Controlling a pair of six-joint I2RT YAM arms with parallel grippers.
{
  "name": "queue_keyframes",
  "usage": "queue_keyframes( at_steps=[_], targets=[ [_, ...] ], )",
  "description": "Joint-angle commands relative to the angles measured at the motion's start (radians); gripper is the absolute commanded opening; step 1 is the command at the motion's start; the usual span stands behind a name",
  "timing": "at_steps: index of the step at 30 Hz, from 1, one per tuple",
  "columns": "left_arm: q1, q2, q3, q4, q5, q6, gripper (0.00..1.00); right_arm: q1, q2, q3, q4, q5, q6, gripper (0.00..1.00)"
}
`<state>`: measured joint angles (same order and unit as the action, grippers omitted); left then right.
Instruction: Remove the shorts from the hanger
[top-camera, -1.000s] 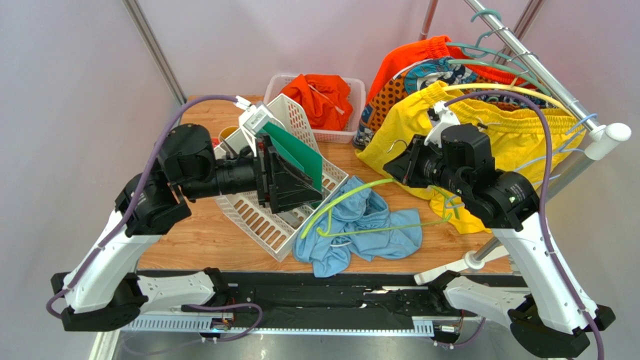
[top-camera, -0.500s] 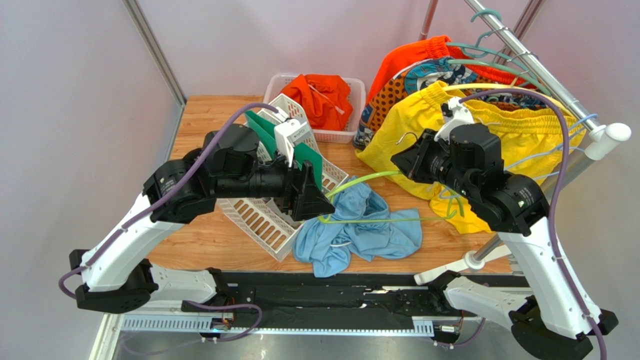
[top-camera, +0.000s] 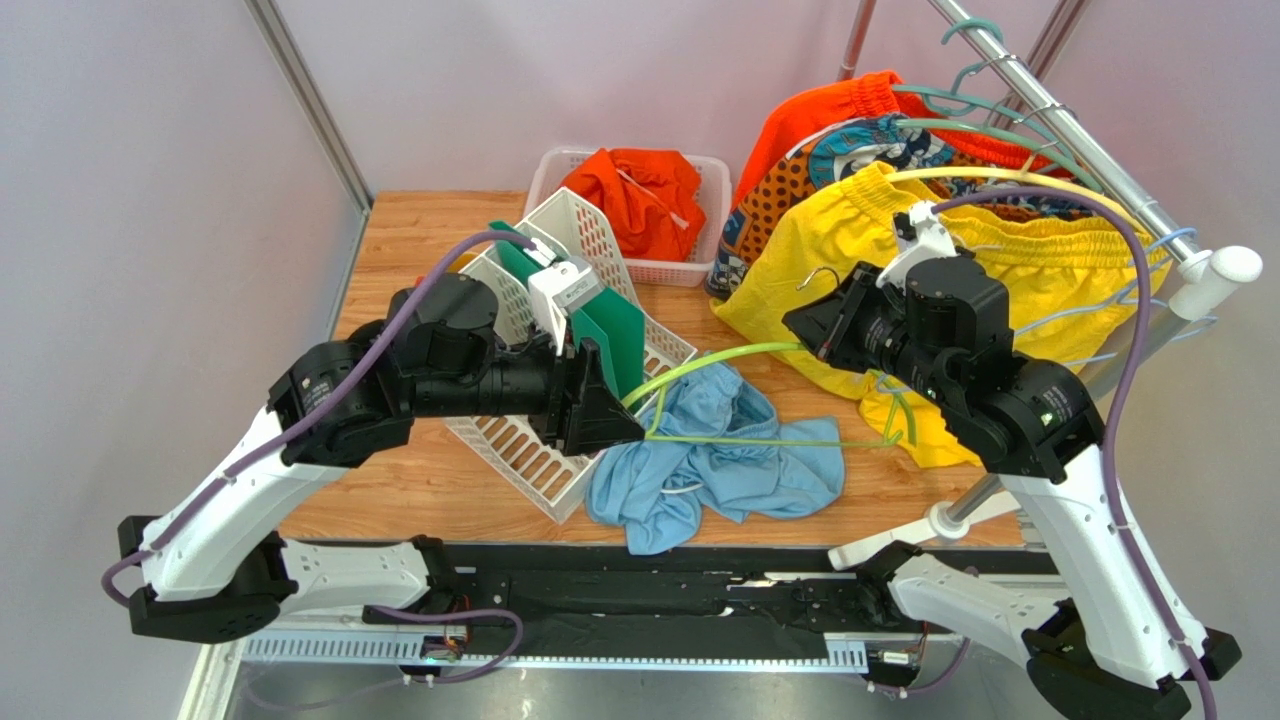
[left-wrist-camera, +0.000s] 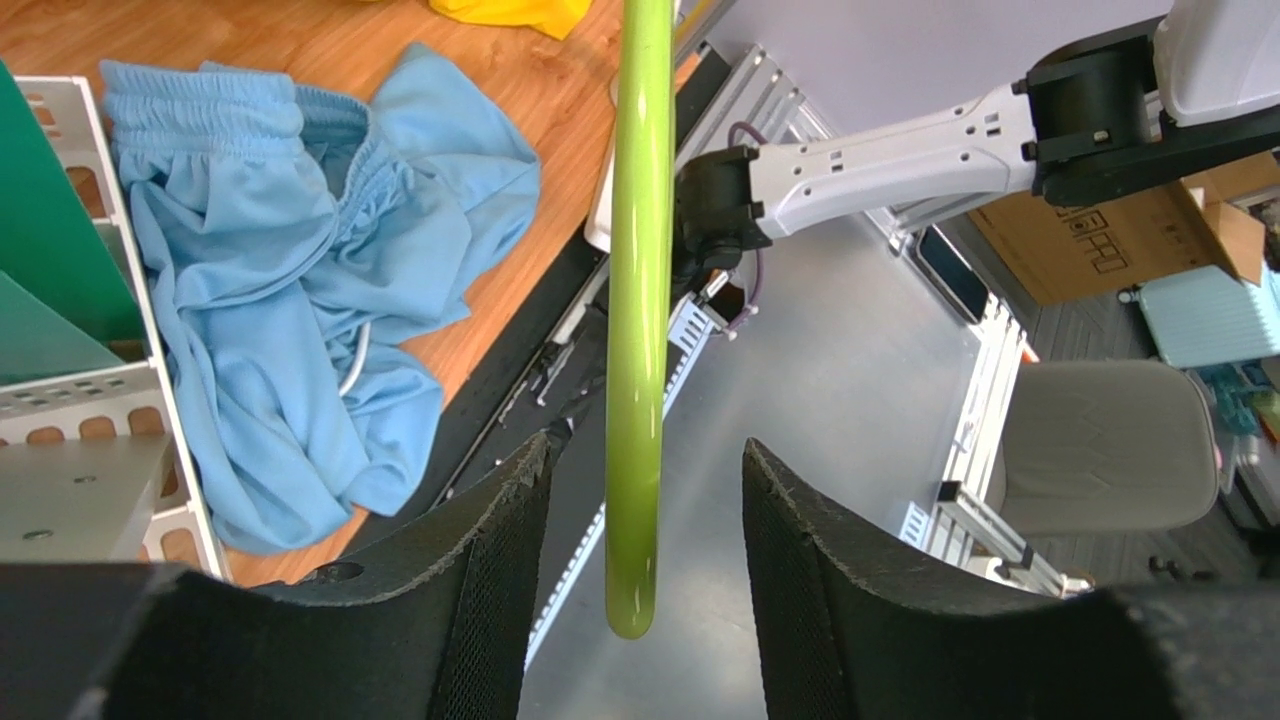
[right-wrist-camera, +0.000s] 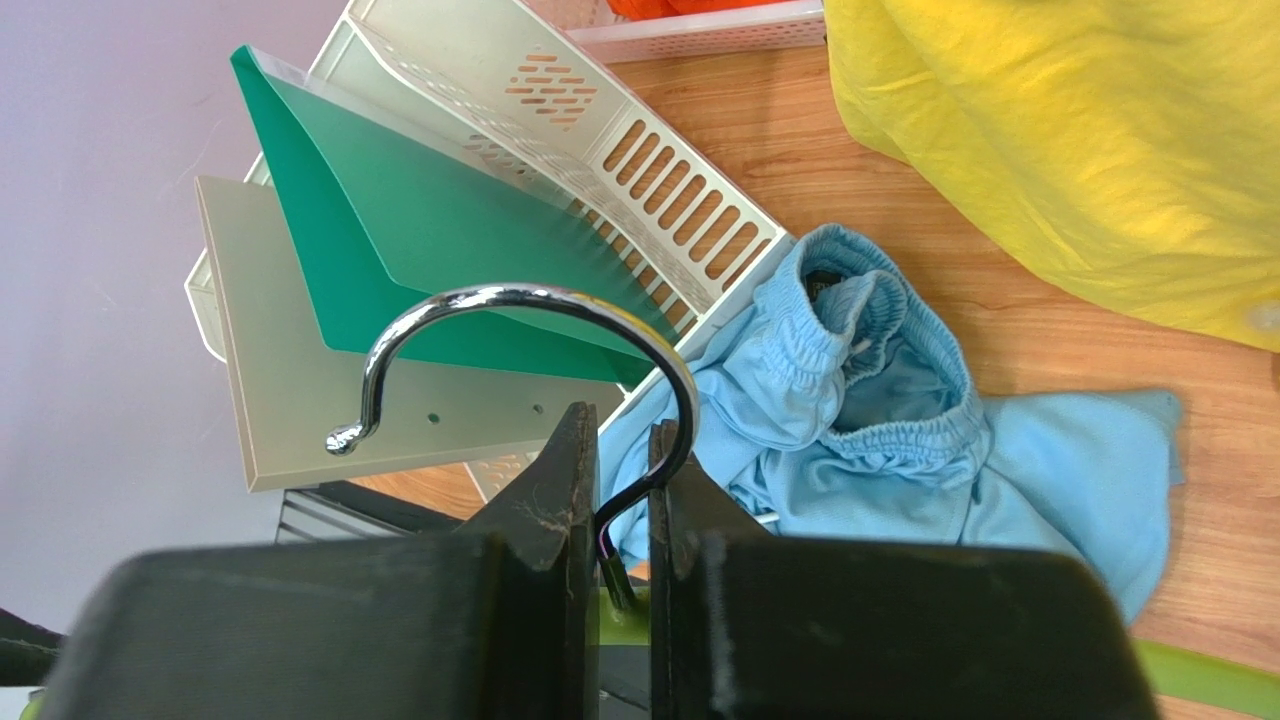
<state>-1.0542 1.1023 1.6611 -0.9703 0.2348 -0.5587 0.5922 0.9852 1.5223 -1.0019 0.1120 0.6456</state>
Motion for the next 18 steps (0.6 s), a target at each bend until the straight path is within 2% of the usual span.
queue_keyframes(
  at_steps=[1,4,6,7,8,10,12,13,15,16,18],
  targets=[
    [-0.006,0.011,0.015,0.076,0.006,-0.007,0.53,-0.005,-0.025,-0.008,0.075,-0.003,0.045,0.00],
    [-0.006,0.034,0.038,0.084,0.026,0.006,0.46,-0.002,-0.040,-0.024,0.075,-0.002,0.054,0.00],
    [-0.006,0.051,0.049,0.084,0.038,0.016,0.35,-0.003,-0.049,-0.025,0.075,-0.003,0.058,0.00],
    [-0.006,0.054,0.051,0.082,0.034,0.017,0.26,-0.003,-0.052,-0.025,0.072,0.000,0.061,0.00],
    [-0.006,0.054,0.052,0.082,0.012,0.010,0.01,-0.003,-0.056,-0.024,0.069,0.000,0.062,0.00],
    [-0.006,0.044,0.043,0.105,0.005,0.008,0.00,-0.002,-0.065,-0.017,0.063,0.008,0.063,0.01],
    [-0.004,0.031,0.040,0.128,-0.011,0.010,0.00,-0.003,-0.071,-0.011,0.052,0.006,0.058,0.06],
    [-0.006,0.025,0.037,0.134,-0.017,0.011,0.00,-0.002,-0.072,-0.005,0.046,0.008,0.055,0.18],
    [-0.004,0.007,0.025,0.148,-0.037,0.013,0.00,-0.002,-0.074,0.002,0.028,0.002,0.052,0.30],
    [-0.004,0.001,0.022,0.150,-0.041,0.013,0.00,-0.003,-0.079,0.007,0.023,-0.008,0.051,0.40],
    [-0.003,-0.013,0.009,0.154,-0.042,0.014,0.00,-0.002,-0.086,0.009,0.009,-0.014,0.052,0.51]
  ],
)
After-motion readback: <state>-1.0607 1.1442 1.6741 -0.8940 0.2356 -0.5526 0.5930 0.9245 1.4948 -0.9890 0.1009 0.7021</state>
